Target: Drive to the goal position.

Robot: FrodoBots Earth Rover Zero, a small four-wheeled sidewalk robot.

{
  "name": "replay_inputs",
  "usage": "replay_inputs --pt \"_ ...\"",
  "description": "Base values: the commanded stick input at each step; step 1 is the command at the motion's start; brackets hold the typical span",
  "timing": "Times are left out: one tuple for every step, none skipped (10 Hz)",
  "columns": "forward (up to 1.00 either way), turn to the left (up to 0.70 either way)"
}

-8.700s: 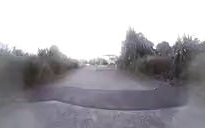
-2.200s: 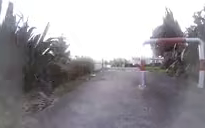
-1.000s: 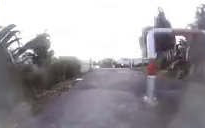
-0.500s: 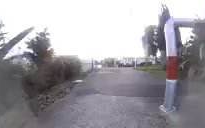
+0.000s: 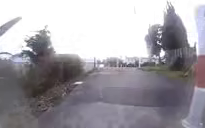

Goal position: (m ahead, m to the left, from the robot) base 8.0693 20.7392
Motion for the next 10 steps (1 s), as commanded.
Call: replay_inputs --pt "0.85 -0.34" --pt "0.85 -0.34" --pt "0.85 -0.34" --pt "0.85 -0.34" --pt "0.85 -0.34" --pt "0.85 -0.34" --pt "0.85 -0.34" --pt "0.85 -0.34" --pt "0.85 -0.34" --pt "0.85 -0.34"
